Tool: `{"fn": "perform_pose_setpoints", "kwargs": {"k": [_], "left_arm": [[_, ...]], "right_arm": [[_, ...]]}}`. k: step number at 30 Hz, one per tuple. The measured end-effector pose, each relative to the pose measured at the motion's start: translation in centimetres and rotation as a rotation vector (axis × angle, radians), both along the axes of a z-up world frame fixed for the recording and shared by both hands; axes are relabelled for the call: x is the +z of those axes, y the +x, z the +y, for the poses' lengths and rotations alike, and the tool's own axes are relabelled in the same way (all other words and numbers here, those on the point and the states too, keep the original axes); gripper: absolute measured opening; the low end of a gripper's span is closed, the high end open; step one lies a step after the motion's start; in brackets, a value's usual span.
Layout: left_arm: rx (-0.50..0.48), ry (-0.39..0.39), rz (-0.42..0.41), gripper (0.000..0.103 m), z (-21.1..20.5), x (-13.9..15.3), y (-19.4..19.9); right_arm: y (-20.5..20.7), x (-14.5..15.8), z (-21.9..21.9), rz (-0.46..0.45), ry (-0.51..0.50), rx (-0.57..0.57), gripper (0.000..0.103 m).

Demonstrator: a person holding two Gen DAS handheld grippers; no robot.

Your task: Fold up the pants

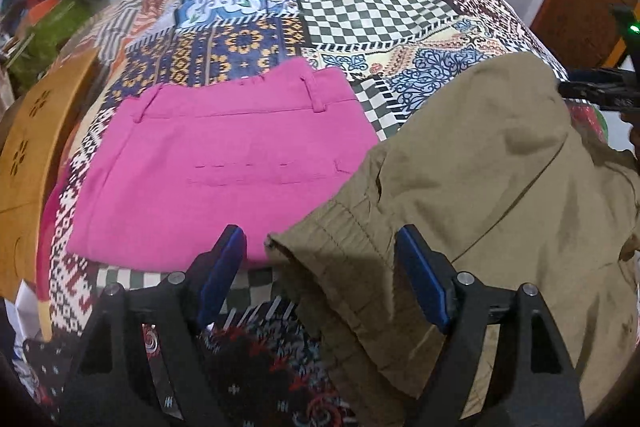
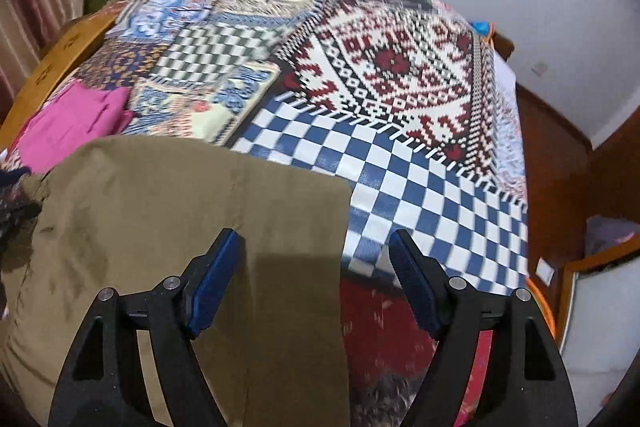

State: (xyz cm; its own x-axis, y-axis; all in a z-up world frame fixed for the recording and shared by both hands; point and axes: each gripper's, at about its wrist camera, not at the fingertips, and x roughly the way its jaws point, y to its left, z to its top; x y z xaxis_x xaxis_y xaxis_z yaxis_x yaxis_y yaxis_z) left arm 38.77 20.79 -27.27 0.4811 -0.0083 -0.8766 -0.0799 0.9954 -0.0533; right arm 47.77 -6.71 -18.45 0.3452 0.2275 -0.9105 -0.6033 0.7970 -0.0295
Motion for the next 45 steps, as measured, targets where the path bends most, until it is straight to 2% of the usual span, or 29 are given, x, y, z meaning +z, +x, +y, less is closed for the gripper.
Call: {"fn": "perform_pose_setpoints", "kwargs": {"k": [6,8,9,11,13,15,18,21,22,25,28,37,45], "left_arm": [[-0.014,-0.026,-0.002,0.078,0.2,-0.3,0.6],[-0.024,-0.040,-0.005,0.070,0.1,-0.4,0.7],[-0.022,-0.040,-0.009,0.070,0.0,-0.4,0.6],[-0.017,-0.045,-0.021,0.064,0.0,-0.4,0.5],[-0.004,-0.044,-0.031,0.059,0.1,-0.3,0.3],[0.005,-0.061,-0.038,0.057,0.4,-0.3,0.0],[0.012,-0.075,-0.048,0.052,0.6,-0.1,-0.4],[0.013,-0.061,-0.062,0.045,0.3,0.3,-0.8],[0.014,-0.053,-0.065,0.036,0.2,0.4,-1.0],[0.009,-0.053,-0.076,0.021,0.1,0.8,-1.7],[0.001,-0.057,-0.091,0.014,0.1,1.5,-2.2],[0.007,-0.065,-0.161,0.008,-0.3,5.2,-2.7],[-0.019,-0.048,-0.270,0.007,-1.3,10.9,-2.7]], "right_arm": [[1.5,-1.6,-0.4,0.083,0.104,-0.023,0.076],[1.4,-1.6,-0.5,0.087,0.116,-0.024,0.074],[1.3,-1.6,-0.5,0.082,0.117,-0.021,0.073],[1.0,-1.5,-0.4,0.074,0.125,-0.006,0.064],[0.9,-1.6,-0.4,0.095,0.151,0.005,0.048],[0.6,-1.6,0.0,0.092,0.152,0.004,0.042],[0.1,-1.6,0.2,0.083,0.157,0.011,0.022],[-0.2,-1.5,0.6,0.071,0.155,0.010,0.014],[-0.4,-1.3,0.8,0.056,0.144,0.014,0.013],[-0.7,-0.9,1.2,0.016,0.124,0.018,0.011],[-0.8,-0.2,0.9,-0.006,0.142,0.007,0.010],[-1.8,3.8,0.2,-0.075,0.211,-0.017,0.009],[-2.7,9.5,-0.5,-0.190,0.259,-0.052,0.009]]}}
